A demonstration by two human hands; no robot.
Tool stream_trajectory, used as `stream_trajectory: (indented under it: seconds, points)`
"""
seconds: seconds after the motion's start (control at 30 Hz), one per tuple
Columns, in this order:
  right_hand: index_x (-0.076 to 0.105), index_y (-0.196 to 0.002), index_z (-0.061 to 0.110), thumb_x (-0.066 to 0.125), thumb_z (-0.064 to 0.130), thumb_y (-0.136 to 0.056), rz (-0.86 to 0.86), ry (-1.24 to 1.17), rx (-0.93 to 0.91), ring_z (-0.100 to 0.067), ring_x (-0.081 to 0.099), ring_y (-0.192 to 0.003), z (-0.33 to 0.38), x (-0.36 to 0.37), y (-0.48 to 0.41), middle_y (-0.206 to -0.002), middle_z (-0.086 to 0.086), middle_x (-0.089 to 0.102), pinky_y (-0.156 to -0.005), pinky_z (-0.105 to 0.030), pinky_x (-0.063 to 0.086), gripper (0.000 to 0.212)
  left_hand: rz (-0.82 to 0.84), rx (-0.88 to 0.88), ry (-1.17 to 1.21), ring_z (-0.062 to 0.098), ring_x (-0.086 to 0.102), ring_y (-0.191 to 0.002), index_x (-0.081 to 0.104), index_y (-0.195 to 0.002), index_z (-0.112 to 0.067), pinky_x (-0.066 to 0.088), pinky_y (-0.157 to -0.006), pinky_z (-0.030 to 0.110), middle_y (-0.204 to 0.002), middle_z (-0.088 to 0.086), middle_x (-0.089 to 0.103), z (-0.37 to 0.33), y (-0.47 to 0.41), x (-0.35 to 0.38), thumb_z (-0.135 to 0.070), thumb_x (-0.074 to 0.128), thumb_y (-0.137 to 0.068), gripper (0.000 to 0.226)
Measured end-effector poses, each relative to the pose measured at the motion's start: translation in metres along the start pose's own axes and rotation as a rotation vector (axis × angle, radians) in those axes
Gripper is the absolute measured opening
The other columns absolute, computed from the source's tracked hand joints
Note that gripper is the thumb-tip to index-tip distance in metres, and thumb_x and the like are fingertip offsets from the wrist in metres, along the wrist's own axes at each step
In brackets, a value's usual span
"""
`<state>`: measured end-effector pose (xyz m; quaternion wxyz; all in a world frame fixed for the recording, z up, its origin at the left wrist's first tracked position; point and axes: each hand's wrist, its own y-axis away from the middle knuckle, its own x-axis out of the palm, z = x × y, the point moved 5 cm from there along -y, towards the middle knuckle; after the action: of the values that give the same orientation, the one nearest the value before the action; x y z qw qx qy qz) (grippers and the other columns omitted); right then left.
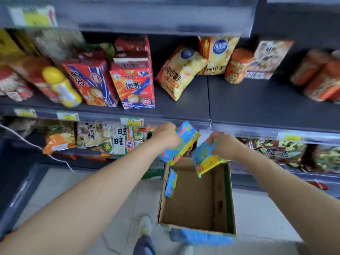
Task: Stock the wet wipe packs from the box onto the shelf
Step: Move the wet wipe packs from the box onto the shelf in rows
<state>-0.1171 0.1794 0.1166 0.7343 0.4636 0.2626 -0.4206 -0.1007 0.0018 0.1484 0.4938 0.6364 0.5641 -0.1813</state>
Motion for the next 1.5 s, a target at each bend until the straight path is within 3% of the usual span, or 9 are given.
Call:
stream_trajectory:
  seconds: [0.23,0.37,0.47,0.67,0.73,0.93,1.17,1.37,1.5]
  points:
    - [0.038,-0.139,0.035,0.057,0.000,-0.078,-0.115,-0.053,-0.241,-0.020,0.055,-0.068,0.112,-0.112,0.072,-0.113,0.001,0.046,-0.058,-0.028,0.043,0.073,-0.221,0.129,0.405,0.024,0.066,-0.090,0.064,-0.097,-0.001,0.053,-0.077,0.033,-0.098,0.013,0.068,-0.025,0.068,-0.131,-0.007,0.067,-0.077,0.021]
    - [0.050,-0.129,0.032,0.060,0.002,-0.074,-0.248,-0.071,-0.342,-0.021,0.053,-0.073,0.167,-0.158,0.099,-0.116,-0.004,0.055,-0.054,-0.025,0.042,0.063,-0.366,0.228,0.504,0.016,0.067,-0.070,0.061,-0.072,-0.010,0.051,-0.059,0.023,-0.080,0.013,0.067,-0.027,0.099,-0.197,-0.008,0.066,-0.080,0.009]
    - [0.052,-0.122,0.031,0.061,0.005,-0.075,-0.336,-0.162,-0.387,-0.017,0.050,-0.066,0.205,-0.183,0.111,-0.102,-0.004,0.053,-0.051,-0.024,0.040,0.055,-0.469,0.289,0.615,0.023,0.065,-0.085,0.061,-0.085,-0.013,0.052,-0.070,0.031,-0.097,0.012,0.067,-0.019,0.115,-0.245,-0.006,0.065,-0.082,0.008]
    - [0.050,-0.109,0.031,0.061,0.002,-0.074,-0.440,-0.391,-0.529,-0.024,0.058,-0.068,0.283,-0.215,0.107,-0.092,-0.014,0.064,-0.059,-0.035,0.050,0.047,-0.669,0.350,0.869,0.013,0.059,-0.069,0.054,-0.083,-0.017,0.036,-0.035,0.008,-0.092,0.005,0.061,0.025,0.123,-0.337,0.001,0.060,-0.083,0.020]
    - [0.050,-0.107,0.029,0.061,-0.003,-0.072,-0.472,-0.484,-0.567,-0.030,0.064,-0.073,0.309,-0.220,0.098,-0.095,-0.022,0.068,-0.065,-0.044,0.055,0.049,-0.712,0.319,0.961,0.018,0.060,-0.074,0.052,-0.082,-0.017,0.038,-0.040,0.015,-0.092,0.007,0.060,0.050,0.116,-0.363,0.002,0.061,-0.080,0.021]
    - [0.041,-0.097,0.027,0.062,-0.007,-0.074,-0.546,-0.633,-0.643,-0.021,0.053,-0.065,0.385,-0.223,0.055,-0.079,-0.013,0.054,-0.056,-0.032,0.047,0.047,-0.795,0.318,1.308,0.017,0.058,-0.073,0.038,-0.108,-0.024,0.048,-0.052,0.025,-0.096,0.003,0.056,0.124,0.097,-0.430,0.012,0.056,-0.080,0.049]
    - [0.039,-0.094,0.022,0.060,-0.005,-0.080,-0.582,-0.614,-0.655,-0.015,0.040,-0.048,0.474,-0.211,-0.004,-0.069,-0.004,0.046,-0.035,-0.019,0.033,0.037,-0.821,0.275,1.445,0.025,0.062,-0.084,0.047,-0.125,-0.010,0.056,-0.048,0.024,-0.108,0.010,0.055,0.213,0.047,-0.495,0.004,0.053,-0.090,0.038]
    - [0.039,-0.090,0.024,0.056,-0.007,-0.081,-0.575,-0.553,-0.624,-0.018,0.036,-0.049,0.536,-0.188,-0.058,-0.065,-0.005,0.042,-0.041,-0.026,0.032,0.036,-0.787,0.203,1.451,0.015,0.055,-0.078,0.046,-0.116,-0.011,0.060,-0.050,0.027,-0.092,0.006,0.052,0.274,-0.008,-0.530,0.013,0.046,-0.091,0.034]
    - [0.038,-0.089,0.022,0.055,-0.009,-0.083,-0.574,-0.526,-0.564,-0.019,0.035,-0.050,0.552,-0.179,-0.090,-0.063,-0.004,0.039,-0.043,-0.028,0.032,0.036,-0.736,0.202,1.525,0.017,0.050,-0.093,0.042,-0.125,-0.012,0.054,-0.086,0.041,-0.103,0.008,0.046,0.297,-0.044,-0.544,0.018,0.040,-0.091,0.046]
